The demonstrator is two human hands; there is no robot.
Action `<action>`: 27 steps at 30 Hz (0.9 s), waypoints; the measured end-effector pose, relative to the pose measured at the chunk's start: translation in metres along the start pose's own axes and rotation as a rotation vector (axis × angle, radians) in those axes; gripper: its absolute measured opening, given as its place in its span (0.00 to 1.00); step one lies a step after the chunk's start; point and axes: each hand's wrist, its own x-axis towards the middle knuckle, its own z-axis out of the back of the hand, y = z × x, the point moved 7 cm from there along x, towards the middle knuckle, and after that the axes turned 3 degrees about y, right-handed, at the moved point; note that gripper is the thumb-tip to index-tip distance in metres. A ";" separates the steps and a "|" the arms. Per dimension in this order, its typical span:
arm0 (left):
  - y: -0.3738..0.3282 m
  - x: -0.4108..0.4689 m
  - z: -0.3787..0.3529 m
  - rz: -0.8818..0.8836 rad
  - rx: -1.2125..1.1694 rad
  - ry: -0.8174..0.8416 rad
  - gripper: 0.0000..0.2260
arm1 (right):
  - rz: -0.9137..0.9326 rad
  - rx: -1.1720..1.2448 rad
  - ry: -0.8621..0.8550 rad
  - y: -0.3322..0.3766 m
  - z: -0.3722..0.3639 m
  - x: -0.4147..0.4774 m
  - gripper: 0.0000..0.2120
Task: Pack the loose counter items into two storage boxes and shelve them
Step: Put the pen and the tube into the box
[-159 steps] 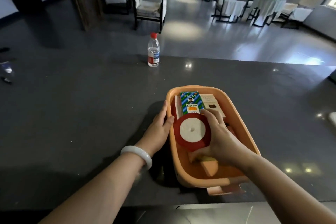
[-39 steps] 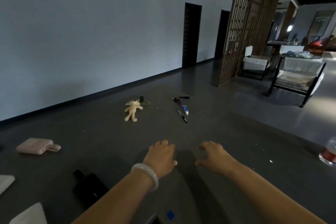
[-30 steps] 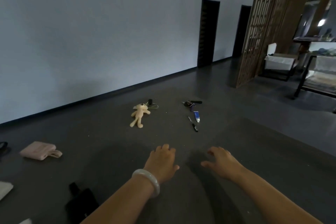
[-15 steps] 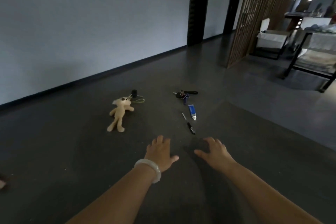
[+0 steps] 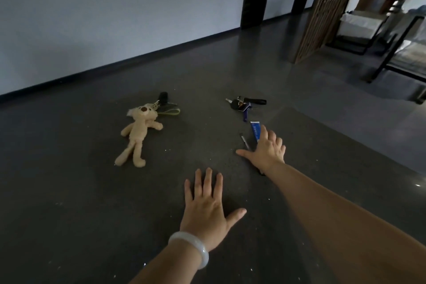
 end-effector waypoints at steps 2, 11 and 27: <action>0.000 0.002 -0.002 0.003 -0.012 0.008 0.48 | -0.008 -0.077 -0.062 0.001 -0.004 0.008 0.49; 0.004 0.004 -0.004 0.024 -0.012 0.032 0.45 | 0.117 -0.011 0.008 0.005 -0.009 -0.010 0.16; -0.059 -0.058 0.006 -0.109 -0.661 0.027 0.23 | -0.253 0.746 0.168 -0.054 -0.021 -0.158 0.07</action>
